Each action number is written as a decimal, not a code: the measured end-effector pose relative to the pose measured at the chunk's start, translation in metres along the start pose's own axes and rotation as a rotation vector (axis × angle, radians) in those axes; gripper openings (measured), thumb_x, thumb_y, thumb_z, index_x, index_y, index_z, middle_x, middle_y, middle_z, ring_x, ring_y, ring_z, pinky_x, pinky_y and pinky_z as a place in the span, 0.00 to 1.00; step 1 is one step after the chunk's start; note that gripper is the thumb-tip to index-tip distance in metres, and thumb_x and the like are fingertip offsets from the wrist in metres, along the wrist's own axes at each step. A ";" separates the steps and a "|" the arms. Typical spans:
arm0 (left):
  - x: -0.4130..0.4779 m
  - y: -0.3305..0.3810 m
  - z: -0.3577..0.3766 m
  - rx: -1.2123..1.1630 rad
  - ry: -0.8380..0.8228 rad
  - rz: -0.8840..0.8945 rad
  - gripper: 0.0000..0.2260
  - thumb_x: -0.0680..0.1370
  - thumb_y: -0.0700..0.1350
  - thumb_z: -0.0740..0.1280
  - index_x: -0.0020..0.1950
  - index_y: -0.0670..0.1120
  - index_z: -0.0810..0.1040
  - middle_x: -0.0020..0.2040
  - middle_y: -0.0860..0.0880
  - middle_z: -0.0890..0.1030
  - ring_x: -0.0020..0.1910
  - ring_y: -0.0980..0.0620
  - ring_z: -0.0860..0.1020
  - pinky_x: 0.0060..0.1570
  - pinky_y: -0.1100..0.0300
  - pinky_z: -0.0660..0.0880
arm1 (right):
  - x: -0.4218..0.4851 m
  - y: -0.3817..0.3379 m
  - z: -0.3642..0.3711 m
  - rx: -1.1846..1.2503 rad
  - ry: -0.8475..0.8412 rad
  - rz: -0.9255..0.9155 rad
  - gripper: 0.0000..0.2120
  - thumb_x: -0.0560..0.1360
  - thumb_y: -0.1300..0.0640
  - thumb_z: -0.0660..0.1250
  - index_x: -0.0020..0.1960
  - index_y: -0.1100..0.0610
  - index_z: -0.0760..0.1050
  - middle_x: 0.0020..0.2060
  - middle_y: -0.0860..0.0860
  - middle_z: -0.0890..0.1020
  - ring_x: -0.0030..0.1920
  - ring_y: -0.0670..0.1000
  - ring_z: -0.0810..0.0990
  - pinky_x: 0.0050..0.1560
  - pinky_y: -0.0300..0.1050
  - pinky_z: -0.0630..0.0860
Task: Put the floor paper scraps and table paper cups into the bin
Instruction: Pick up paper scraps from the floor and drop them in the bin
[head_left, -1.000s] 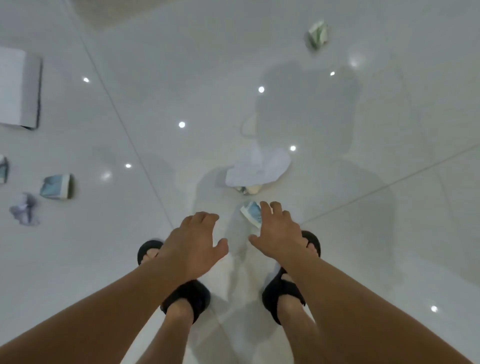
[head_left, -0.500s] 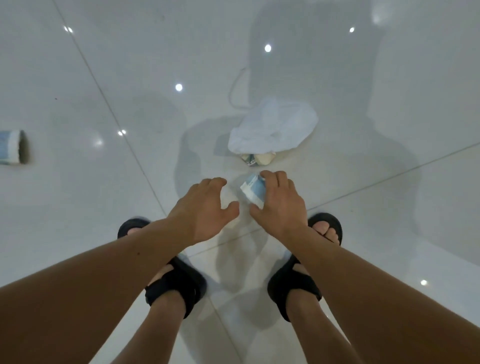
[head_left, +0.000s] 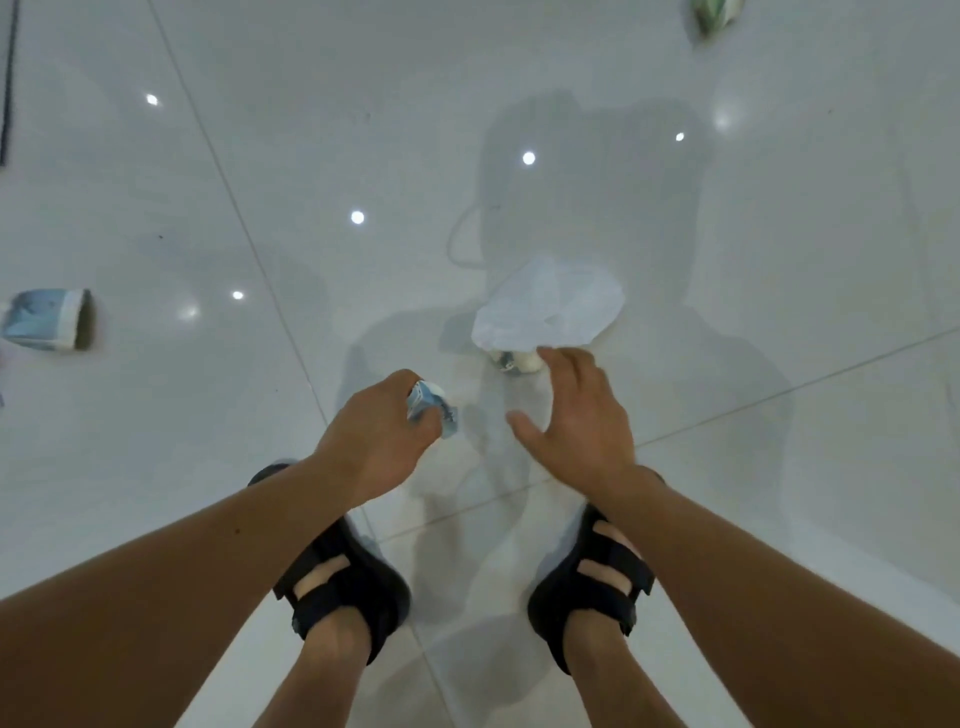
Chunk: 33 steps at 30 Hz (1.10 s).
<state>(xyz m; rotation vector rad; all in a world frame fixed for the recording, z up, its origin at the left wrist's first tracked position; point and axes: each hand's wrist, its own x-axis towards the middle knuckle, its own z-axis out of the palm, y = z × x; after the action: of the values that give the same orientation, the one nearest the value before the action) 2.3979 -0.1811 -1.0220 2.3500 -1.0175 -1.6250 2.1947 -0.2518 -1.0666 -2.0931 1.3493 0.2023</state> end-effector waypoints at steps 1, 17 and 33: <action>0.001 -0.009 0.003 0.014 0.001 -0.008 0.06 0.78 0.50 0.61 0.51 0.49 0.72 0.41 0.49 0.77 0.37 0.49 0.76 0.37 0.54 0.73 | 0.009 0.004 0.006 -0.043 0.002 0.018 0.36 0.73 0.44 0.70 0.74 0.56 0.62 0.69 0.55 0.66 0.62 0.57 0.70 0.52 0.51 0.74; 0.001 -0.050 0.025 0.007 0.006 0.016 0.07 0.78 0.49 0.61 0.52 0.48 0.73 0.41 0.48 0.79 0.41 0.46 0.77 0.44 0.51 0.75 | 0.047 0.005 0.025 -0.163 0.374 -0.040 0.28 0.65 0.47 0.76 0.60 0.57 0.74 0.61 0.58 0.74 0.62 0.59 0.70 0.55 0.54 0.67; 0.014 -0.043 0.022 0.033 -0.015 0.004 0.06 0.78 0.49 0.60 0.52 0.50 0.72 0.42 0.50 0.79 0.40 0.49 0.77 0.43 0.51 0.76 | 0.097 0.002 0.000 0.208 0.270 0.051 0.14 0.74 0.68 0.61 0.59 0.61 0.72 0.55 0.58 0.74 0.40 0.56 0.73 0.38 0.46 0.69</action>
<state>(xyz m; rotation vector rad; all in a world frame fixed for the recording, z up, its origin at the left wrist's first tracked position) 2.4016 -0.1495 -1.0612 2.3585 -1.0585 -1.6392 2.2380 -0.3265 -1.1107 -1.9629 1.5099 -0.2003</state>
